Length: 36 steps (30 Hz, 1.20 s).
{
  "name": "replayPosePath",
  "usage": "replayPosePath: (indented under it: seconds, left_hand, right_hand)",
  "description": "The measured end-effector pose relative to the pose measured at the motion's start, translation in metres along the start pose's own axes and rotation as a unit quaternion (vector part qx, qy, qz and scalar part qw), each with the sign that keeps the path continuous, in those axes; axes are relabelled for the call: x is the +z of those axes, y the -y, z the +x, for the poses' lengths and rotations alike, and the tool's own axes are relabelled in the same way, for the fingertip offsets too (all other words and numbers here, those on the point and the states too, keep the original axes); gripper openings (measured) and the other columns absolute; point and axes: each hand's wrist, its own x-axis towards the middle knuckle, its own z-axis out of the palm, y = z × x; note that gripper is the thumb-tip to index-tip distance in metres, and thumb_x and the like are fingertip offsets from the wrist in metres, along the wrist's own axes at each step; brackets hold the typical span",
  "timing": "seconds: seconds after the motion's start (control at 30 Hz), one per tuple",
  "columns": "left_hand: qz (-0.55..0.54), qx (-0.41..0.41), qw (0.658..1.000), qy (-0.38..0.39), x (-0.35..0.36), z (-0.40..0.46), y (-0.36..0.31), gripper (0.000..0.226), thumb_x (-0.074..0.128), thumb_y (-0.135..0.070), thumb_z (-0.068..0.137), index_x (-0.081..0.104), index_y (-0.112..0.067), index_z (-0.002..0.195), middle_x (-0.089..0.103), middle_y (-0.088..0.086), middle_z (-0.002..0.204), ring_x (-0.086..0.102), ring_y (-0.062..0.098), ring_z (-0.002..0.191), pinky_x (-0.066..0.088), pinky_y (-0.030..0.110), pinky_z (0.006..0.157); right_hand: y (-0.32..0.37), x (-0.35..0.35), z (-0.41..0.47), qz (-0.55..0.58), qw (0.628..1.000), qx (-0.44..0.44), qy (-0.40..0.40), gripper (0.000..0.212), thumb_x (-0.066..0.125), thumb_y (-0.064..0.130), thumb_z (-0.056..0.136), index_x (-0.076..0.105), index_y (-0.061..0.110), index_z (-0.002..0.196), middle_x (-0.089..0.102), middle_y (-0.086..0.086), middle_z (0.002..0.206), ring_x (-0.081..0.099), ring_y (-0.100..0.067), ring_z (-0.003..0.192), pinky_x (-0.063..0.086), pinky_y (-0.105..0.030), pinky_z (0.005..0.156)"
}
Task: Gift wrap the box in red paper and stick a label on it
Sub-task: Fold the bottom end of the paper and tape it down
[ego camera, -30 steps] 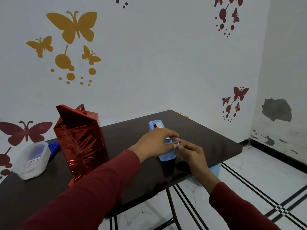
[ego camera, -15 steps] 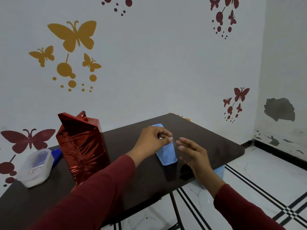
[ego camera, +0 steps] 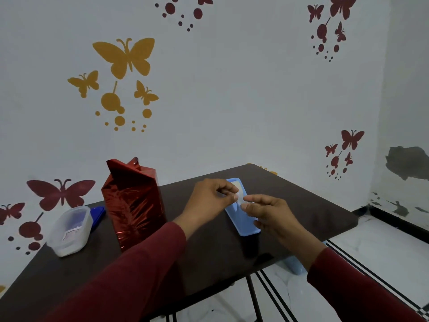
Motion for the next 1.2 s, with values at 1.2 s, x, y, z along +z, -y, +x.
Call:
replayPosePath:
  seconds: [1.2]
  left_hand:
    - [0.147,-0.090,0.975,-0.138,-0.240,-0.075,0.017,0.049,0.082,-0.056,0.077,0.066,-0.041,0.121,0.063,-0.021,0.111,0.056,0.001,0.097,0.040,0.014,0.071]
  right_hand:
    - [0.097,0.200,0.022,0.012,0.989,0.056,0.136,0.013,0.078,0.026,0.090,0.079,0.023,0.102,0.078,0.005,0.109,0.069,-0.013,0.105,0.048,-0.035,0.081]
